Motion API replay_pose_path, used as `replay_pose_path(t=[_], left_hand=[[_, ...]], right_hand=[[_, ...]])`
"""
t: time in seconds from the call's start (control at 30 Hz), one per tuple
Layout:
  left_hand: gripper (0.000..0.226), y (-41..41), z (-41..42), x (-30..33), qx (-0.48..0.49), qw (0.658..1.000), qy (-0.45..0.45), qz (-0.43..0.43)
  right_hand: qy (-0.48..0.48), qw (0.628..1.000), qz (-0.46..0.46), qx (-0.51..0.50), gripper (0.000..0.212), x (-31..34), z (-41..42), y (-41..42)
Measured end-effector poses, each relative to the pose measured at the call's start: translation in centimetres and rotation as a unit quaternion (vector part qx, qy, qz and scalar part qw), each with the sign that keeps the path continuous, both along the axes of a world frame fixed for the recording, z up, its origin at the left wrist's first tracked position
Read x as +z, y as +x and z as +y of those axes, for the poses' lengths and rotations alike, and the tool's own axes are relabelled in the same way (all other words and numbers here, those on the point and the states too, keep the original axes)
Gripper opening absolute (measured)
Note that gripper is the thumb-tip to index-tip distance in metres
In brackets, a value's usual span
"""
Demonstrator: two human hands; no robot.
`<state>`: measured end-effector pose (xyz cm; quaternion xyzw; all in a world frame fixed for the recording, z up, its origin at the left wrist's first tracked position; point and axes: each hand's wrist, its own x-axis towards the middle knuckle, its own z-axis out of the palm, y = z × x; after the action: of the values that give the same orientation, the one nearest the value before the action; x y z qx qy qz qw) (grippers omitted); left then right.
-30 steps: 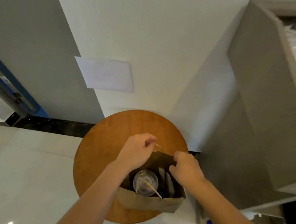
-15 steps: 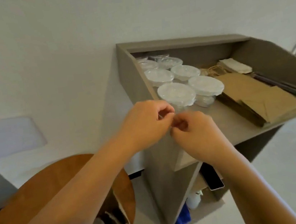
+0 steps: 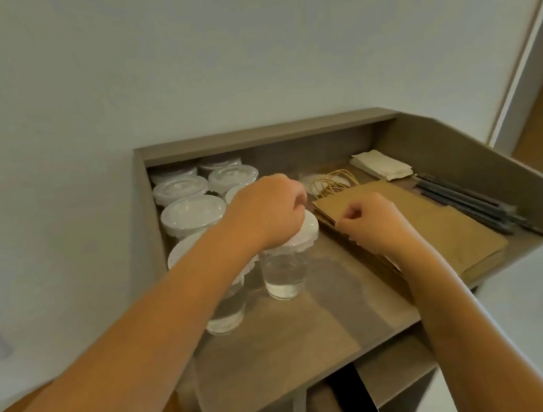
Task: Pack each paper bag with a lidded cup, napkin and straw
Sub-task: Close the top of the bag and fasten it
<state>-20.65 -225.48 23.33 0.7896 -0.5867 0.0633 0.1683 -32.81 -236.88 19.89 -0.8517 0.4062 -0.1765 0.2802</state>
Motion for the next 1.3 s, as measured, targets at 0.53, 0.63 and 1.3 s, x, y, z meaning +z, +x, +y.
replay_pose_path(t=[0.53,0.63,1.3], left_hand=[[0.025,1.8,-4.8,-1.1,0.098,0.995,0.009,0.019],[0.024,1.8,-4.8,-1.2,0.105,0.994,0.018,0.021],[0.022,1.7,-4.4,-1.7,0.101,0.994,0.033,0.006]], right_hand=[[-0.123,0.978,0.143,0.09,0.019,-7.1,-8.8,11.2],[-0.144,0.979,0.118,0.078,0.018,-7.2,-8.8,11.3],[-0.087,0.992,0.07,0.054,0.021,-7.2,-8.6,11.3]])
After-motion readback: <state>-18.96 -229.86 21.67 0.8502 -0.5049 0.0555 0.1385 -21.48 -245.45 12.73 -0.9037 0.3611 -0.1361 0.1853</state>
